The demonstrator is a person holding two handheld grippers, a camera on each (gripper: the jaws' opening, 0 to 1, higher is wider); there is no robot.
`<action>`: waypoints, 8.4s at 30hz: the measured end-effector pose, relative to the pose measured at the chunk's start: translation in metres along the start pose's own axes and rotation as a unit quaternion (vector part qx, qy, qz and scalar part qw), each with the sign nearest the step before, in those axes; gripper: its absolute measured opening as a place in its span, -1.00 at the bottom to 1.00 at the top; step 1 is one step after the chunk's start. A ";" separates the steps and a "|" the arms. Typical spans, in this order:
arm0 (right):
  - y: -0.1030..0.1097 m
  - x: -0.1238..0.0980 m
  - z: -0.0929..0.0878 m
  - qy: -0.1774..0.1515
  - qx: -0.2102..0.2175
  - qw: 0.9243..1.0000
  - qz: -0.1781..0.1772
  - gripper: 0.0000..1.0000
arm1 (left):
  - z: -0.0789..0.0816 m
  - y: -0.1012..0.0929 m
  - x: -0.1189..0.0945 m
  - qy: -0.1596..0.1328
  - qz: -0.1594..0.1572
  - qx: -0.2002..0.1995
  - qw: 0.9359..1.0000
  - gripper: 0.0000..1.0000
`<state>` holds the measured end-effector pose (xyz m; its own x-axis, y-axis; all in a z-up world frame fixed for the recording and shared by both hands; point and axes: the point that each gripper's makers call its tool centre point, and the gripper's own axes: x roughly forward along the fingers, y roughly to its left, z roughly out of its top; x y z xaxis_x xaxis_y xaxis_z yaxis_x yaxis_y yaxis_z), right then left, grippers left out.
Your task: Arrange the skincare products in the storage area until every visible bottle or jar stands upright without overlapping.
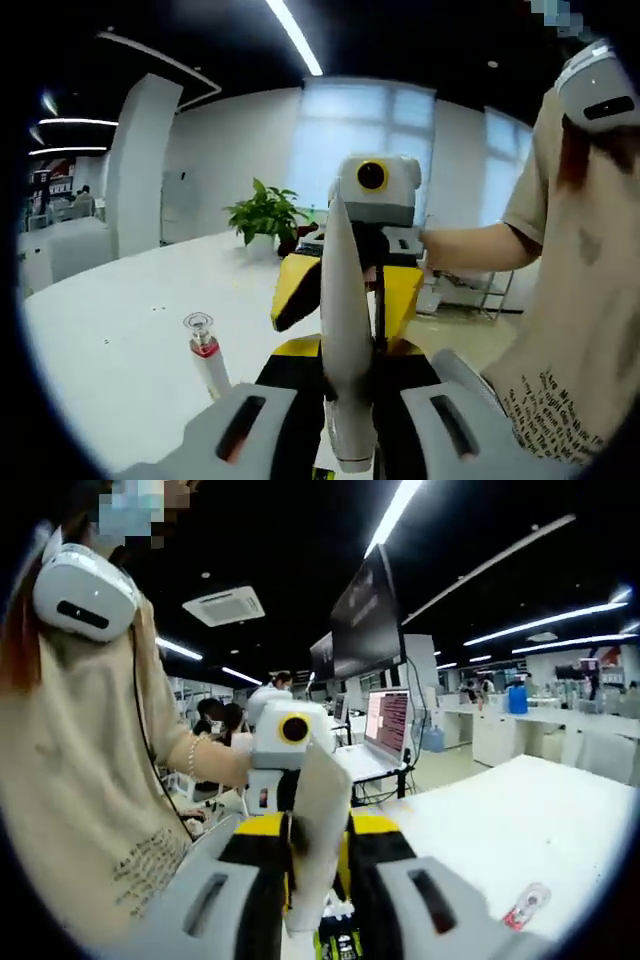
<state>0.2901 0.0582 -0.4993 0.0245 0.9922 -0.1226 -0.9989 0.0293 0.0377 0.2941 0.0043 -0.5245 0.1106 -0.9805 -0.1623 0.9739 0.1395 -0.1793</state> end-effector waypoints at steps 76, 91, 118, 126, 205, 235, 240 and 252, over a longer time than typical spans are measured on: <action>-0.082 -0.097 -0.158 0.027 0.185 0.921 -0.341 0.49 | -0.125 0.197 0.070 0.162 0.019 0.070 0.984 -0.72; -0.075 -0.117 -0.164 0.030 0.199 0.905 -0.374 0.49 | -0.121 0.206 0.074 0.134 0.017 0.055 0.989 -0.68; -0.052 -0.084 -0.148 0.028 0.182 0.914 -0.361 0.56 | -0.110 0.181 0.015 0.150 0.123 0.004 0.981 0.14; -0.037 -0.083 -0.153 0.033 0.186 0.911 -0.366 0.61 | -0.115 0.154 -0.018 0.125 0.159 -0.053 0.978 0.45; -0.105 -0.073 -0.247 0.364 0.009 0.907 -0.211 -0.14 | -0.169 0.036 -0.129 0.080 0.342 -0.186 0.918 0.79; -0.115 -0.049 -0.269 0.337 0.086 0.911 -0.223 -0.62 | -0.140 0.035 -0.104 0.000 0.298 -0.226 0.927 0.85; -0.103 -0.045 -0.235 0.293 0.081 0.921 -0.243 -0.63 | -0.119 0.037 -0.091 -0.035 0.271 -0.231 0.934 0.87; -0.058 -0.010 -0.133 0.158 0.040 0.943 -0.289 -0.62 | -0.069 0.044 -0.064 -0.123 0.233 -0.268 0.927 0.83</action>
<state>0.3428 0.0305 -0.6326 0.5375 0.7227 -0.4344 -0.8161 0.5756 -0.0520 0.3161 0.0822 -0.5888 0.6003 -0.7895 -0.1279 0.5788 0.5391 -0.6119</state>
